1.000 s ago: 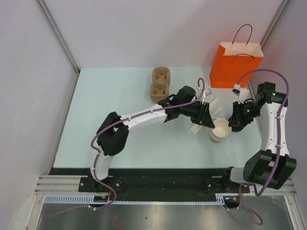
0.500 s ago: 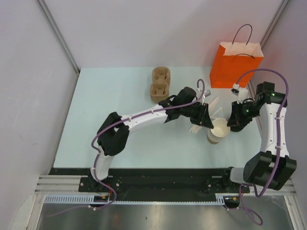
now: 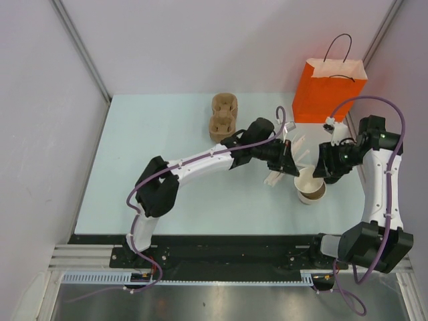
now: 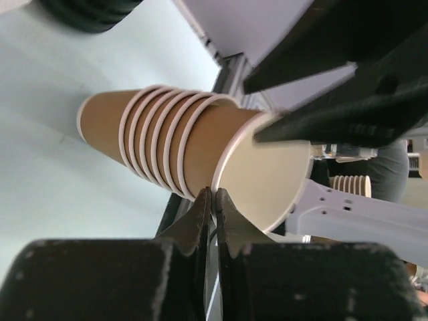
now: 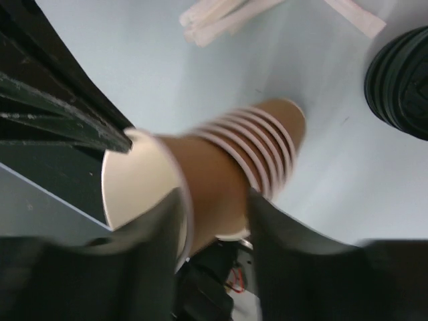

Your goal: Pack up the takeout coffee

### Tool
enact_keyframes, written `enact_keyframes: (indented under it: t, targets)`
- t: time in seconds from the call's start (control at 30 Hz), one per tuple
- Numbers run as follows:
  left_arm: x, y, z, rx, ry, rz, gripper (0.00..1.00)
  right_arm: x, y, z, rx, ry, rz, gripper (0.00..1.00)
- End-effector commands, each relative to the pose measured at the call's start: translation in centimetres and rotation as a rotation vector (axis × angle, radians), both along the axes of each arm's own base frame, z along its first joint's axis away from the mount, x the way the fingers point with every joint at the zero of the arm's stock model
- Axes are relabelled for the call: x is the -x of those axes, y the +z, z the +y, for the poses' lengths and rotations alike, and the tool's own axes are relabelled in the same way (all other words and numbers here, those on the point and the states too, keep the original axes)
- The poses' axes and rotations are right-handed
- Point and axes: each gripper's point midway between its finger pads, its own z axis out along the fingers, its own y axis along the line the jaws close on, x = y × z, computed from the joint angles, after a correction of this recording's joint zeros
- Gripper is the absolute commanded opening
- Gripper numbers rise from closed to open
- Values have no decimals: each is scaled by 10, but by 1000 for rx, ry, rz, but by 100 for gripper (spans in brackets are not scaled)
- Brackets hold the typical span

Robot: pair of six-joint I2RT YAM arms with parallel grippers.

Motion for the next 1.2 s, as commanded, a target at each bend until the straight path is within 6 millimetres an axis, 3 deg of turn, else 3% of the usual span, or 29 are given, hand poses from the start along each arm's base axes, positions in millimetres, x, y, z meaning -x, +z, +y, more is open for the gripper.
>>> enact_keyframes:
  t: [0.0,0.1,0.43,0.6,0.73,0.87,0.93,1.0,1.03,1.1,1.13,1.17]
  targets:
    - [14,89,-7,199,-72,-97,0,34,21,14,-49,3,44,70]
    - [13,94,-6,205,-68,-100,0,27,35,12,-51,-12,-4,80]
    - [12,110,-5,226,-67,-131,0,2,68,1,-55,-42,-110,89]
    - [5,134,3,266,-55,-169,0,-8,88,6,-92,-37,-167,94]
    - [-5,154,21,282,-36,-210,0,-18,104,9,-134,-40,-202,100]
    - [-14,173,59,260,-10,-279,0,-28,110,6,-137,-41,-214,100]
    - [-32,170,84,229,23,-317,0,-33,109,3,-135,-42,-211,100]
    - [-34,160,116,170,44,-328,0,-36,109,0,-134,-49,-211,100]
    - [-50,154,137,137,70,-395,0,-39,108,-1,-137,-52,-205,100]
    - [-51,130,177,35,107,-409,0,-42,107,-3,-136,-62,-201,100]
    - [-69,121,205,-12,144,-460,0,-44,105,-4,-136,-67,-198,100]
    - [-70,103,227,-79,157,-424,0,-45,102,-5,-138,-70,-186,100]
